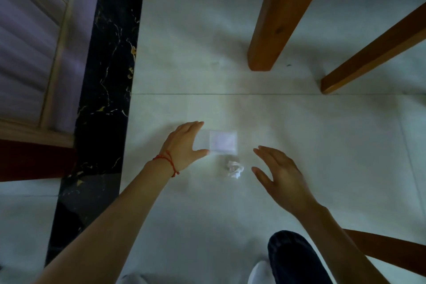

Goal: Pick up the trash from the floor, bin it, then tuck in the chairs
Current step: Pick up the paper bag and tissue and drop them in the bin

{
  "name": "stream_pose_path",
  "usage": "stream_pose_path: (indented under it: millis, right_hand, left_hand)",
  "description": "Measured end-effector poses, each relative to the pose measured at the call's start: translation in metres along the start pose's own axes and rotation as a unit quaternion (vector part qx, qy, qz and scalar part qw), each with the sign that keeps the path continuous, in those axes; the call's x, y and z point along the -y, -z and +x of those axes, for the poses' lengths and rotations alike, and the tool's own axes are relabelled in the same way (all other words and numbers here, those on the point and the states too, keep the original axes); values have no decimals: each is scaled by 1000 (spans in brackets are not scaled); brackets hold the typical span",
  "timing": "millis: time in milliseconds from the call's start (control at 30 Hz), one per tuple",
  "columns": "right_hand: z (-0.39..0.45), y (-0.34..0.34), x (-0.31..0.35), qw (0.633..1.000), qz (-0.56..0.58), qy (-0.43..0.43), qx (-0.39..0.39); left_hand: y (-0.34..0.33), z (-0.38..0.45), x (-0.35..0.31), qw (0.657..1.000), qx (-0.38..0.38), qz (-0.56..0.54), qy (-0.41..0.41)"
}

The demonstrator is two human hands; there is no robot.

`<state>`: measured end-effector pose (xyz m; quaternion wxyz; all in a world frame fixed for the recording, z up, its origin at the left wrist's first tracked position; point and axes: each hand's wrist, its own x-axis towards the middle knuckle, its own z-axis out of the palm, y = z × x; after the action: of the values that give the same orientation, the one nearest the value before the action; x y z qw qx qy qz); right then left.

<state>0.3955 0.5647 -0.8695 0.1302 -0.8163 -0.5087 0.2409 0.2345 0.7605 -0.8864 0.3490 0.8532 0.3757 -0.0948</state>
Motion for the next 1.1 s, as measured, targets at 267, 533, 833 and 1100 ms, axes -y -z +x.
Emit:
stream_pose_path:
  millis: [267, 533, 833, 1100]
  right_hand:
    - [14, -30, -7, 999, 40, -9, -13]
    - [23, -51, -10, 995, 97, -27, 12]
    - [34, -81, -4, 996, 78, -40, 30]
    - [29, -99, 1, 993, 105, -62, 2]
  left_hand:
    - [-34, 28, 14, 998, -37, -49, 5]
    - [-30, 20, 29, 923, -139, -328, 145]
    - [-39, -23, 48, 706, -144, -615, 320]
    - [-43, -33, 57, 688, -134, -639, 317]
